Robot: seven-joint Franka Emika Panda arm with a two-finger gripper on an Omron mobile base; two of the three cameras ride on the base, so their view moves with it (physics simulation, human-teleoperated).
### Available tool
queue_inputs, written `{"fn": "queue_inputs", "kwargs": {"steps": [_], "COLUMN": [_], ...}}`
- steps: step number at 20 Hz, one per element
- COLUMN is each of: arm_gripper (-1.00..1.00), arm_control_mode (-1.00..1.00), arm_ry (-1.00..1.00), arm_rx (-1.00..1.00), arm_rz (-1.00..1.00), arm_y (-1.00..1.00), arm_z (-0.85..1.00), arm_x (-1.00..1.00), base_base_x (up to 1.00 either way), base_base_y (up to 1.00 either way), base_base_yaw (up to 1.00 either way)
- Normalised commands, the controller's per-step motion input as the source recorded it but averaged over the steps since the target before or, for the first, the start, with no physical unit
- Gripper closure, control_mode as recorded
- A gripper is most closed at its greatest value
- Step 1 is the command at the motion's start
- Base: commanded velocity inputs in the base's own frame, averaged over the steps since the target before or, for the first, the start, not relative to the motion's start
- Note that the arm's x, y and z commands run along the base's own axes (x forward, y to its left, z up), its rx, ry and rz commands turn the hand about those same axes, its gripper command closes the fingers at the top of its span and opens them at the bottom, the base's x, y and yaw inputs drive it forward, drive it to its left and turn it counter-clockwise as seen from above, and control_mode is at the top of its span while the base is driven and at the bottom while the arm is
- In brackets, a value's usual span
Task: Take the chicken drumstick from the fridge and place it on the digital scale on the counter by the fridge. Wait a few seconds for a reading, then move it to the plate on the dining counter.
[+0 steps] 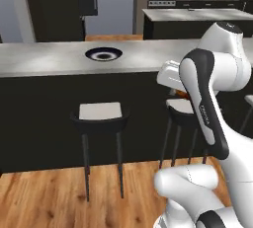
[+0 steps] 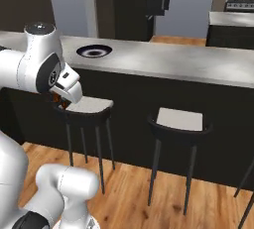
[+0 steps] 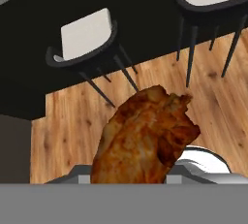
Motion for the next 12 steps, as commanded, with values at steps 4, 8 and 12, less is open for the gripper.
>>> {"fn": "queue_inputs", "kwargs": {"steps": [4,8,12], "arm_gripper": [1.00,1.00,1.00], "arm_control_mode": [1.00,1.00,1.00], "arm_ry": [0.00,0.00,0.00], "arm_rx": [0.00,0.00,0.00], "arm_rz": [0.00,0.00,0.00], "arm_y": [0.00,0.00,0.00], "arm_z": [0.00,0.00,0.00], "arm_x": [0.00,0.00,0.00], "base_base_x": [0.55,0.76,0.92], "base_base_y": [0.91,0.63,0.47], "base_base_yaw": [-0.34,-0.32,-0.29]}}
